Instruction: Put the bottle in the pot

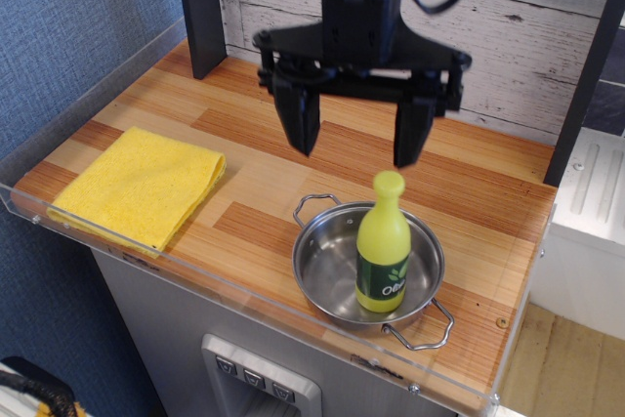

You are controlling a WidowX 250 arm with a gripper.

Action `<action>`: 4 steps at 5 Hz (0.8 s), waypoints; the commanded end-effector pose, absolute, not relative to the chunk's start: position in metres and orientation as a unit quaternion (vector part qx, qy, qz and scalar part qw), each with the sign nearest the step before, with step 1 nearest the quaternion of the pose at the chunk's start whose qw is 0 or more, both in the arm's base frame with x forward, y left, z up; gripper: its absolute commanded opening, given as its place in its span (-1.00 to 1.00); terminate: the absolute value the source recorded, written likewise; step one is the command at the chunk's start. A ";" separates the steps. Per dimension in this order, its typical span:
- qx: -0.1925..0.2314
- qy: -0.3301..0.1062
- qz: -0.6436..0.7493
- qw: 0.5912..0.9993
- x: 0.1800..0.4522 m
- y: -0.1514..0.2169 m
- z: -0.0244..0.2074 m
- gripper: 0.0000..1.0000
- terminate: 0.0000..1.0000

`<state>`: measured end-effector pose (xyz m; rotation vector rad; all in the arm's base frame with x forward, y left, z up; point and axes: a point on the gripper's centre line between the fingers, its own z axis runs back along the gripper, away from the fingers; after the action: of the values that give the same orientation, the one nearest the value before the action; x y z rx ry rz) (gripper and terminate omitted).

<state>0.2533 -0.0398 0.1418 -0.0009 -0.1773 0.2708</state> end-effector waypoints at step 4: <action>0.014 -0.114 0.276 0.954 0.263 0.092 0.163 1.00 -1.00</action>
<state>0.2646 0.0947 0.1520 0.0215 -0.1920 0.5680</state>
